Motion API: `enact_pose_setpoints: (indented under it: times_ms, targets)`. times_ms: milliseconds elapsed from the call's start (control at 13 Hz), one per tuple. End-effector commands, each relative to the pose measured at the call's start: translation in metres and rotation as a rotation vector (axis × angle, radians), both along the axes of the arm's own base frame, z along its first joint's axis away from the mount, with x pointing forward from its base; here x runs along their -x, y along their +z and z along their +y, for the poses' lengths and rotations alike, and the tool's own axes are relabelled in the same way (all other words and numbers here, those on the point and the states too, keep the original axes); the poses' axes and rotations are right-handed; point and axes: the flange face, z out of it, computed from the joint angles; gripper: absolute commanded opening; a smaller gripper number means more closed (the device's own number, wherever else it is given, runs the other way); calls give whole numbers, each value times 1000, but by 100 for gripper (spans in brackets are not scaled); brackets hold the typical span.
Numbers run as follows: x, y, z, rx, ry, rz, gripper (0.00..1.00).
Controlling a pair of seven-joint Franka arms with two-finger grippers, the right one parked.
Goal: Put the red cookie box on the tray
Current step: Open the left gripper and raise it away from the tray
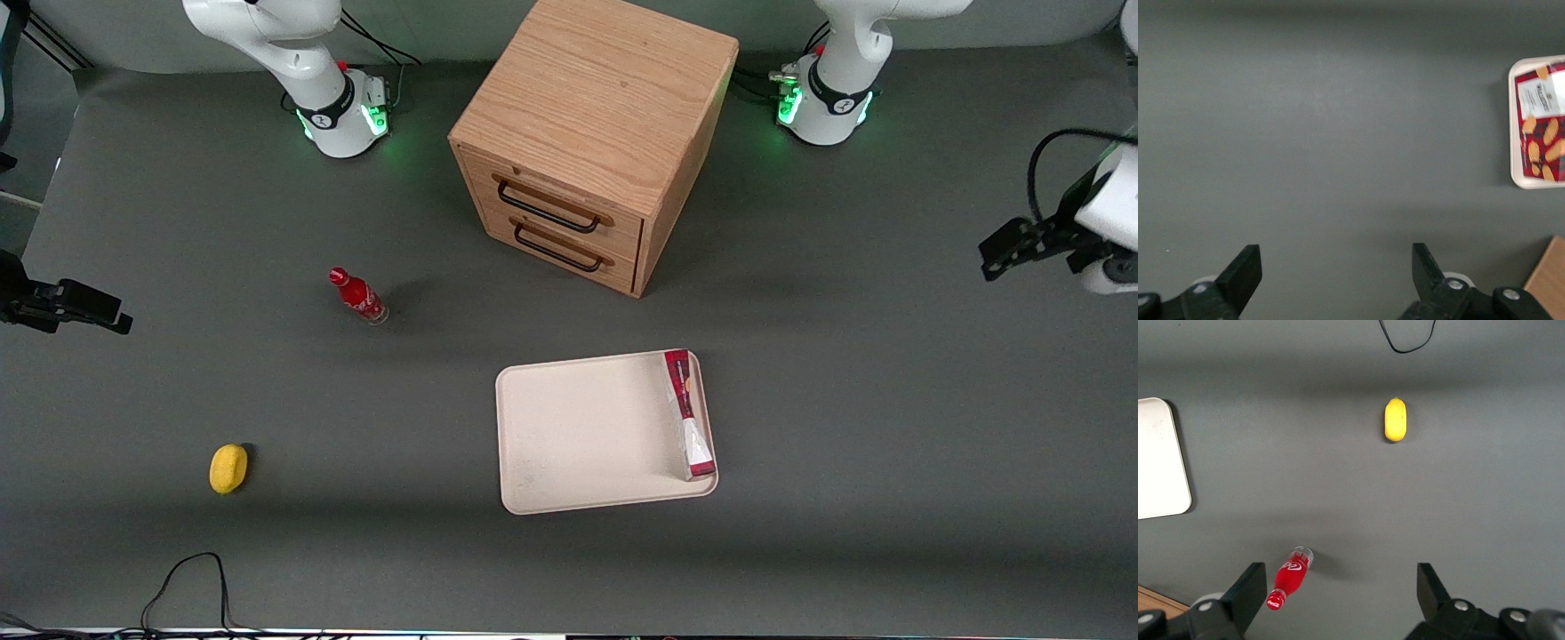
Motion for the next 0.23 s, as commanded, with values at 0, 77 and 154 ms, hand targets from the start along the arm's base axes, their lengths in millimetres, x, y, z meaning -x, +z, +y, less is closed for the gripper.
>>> enact_pose_setpoints:
  times_ms: [0,77,154]
  targets:
    - [21,11,9,41,-69,11,100]
    - [22,13,10,58,-62,14,100]
    - [23,14,13,66,-56,14,100]
